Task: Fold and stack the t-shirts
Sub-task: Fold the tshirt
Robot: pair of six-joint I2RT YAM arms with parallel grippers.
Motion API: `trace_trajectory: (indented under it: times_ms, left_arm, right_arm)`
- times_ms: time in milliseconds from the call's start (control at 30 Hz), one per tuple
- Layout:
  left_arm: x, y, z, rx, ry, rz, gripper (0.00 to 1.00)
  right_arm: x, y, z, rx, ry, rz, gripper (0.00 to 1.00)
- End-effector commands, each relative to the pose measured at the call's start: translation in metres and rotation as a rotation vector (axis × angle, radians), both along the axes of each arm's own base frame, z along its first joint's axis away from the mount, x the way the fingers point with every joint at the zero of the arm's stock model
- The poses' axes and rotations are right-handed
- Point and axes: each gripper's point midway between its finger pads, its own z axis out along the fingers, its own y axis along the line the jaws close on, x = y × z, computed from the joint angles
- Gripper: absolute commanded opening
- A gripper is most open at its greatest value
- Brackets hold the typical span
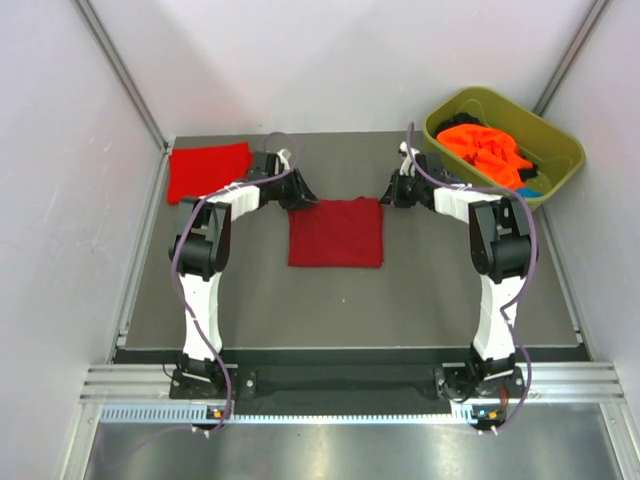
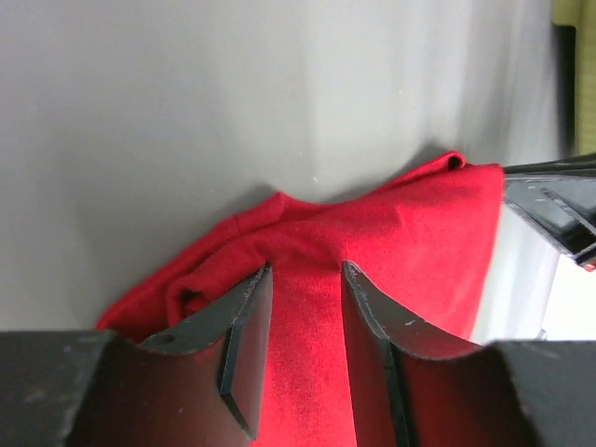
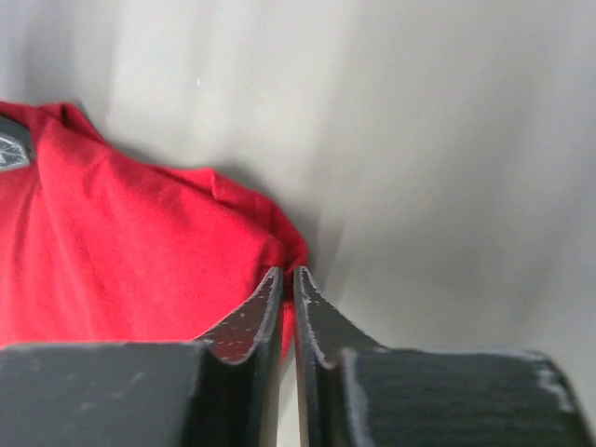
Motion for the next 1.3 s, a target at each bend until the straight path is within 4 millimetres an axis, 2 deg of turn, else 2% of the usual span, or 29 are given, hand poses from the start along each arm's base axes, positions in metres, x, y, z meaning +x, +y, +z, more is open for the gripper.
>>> trace_trajectory:
  times_ms: [0,167,300,367,433,467,500,600,767,867,933,967,1000,1067,1167,1267]
  left_arm:
    - [0.019,0.011,0.005,0.041,-0.075,0.059,0.41]
    - [0.017,0.022,-0.003,0.094,-0.051,0.097,0.41]
    - [0.020,0.023,0.011,0.090,-0.070,0.096,0.41]
    - [0.022,0.019,0.026,0.071,-0.092,0.080,0.42]
    - [0.021,0.014,0.045,0.043,-0.113,0.057,0.43]
    - [0.021,0.013,0.051,0.034,-0.124,0.051,0.45]
    - [0.020,0.012,0.061,0.028,-0.140,0.048,0.45]
    - [0.018,0.010,0.069,0.013,-0.145,0.030,0.47]
    - [0.016,0.009,0.059,0.009,-0.120,0.024,0.47]
    - [0.016,0.008,0.051,0.006,-0.105,0.023,0.47]
    - [0.017,0.009,0.046,0.012,-0.100,0.029,0.47]
    - [0.018,0.010,0.041,0.019,-0.092,0.035,0.47]
    - [0.018,0.010,0.037,0.025,-0.086,0.037,0.47]
    - [0.020,0.015,0.028,0.050,-0.077,0.055,0.47]
    - [0.021,0.026,0.007,0.110,-0.050,0.099,0.47]
    - [0.021,0.038,-0.012,0.152,-0.009,0.148,0.47]
  right_arm:
    - [0.027,-0.005,0.022,0.062,-0.118,-0.034,0.02]
    - [0.024,-0.009,0.018,0.070,-0.117,-0.050,0.00]
    - [0.024,-0.012,0.030,0.092,-0.124,-0.067,0.00]
    - [0.025,-0.011,0.040,0.098,-0.124,-0.064,0.21]
    - [0.025,-0.011,0.052,0.099,-0.137,-0.066,0.35]
    - [0.025,-0.011,0.056,0.098,-0.142,-0.066,0.38]
    - [0.024,-0.011,0.069,0.105,-0.163,-0.067,0.40]
    - [0.020,-0.005,0.085,0.131,-0.181,-0.064,0.41]
    - [0.015,0.019,0.096,0.187,-0.197,-0.013,0.34]
    - [0.008,0.040,0.086,0.273,-0.152,0.041,0.25]
    - [0.008,0.048,0.082,0.304,-0.153,0.063,0.23]
    - [0.008,0.049,0.076,0.308,-0.141,0.063,0.22]
    - [0.008,0.050,0.062,0.310,-0.113,0.062,0.22]
    - [0.010,0.049,0.049,0.309,-0.094,0.055,0.21]
    - [0.014,0.044,0.019,0.284,-0.050,0.025,0.21]
    - [0.021,0.032,0.003,0.280,-0.025,-0.018,0.20]
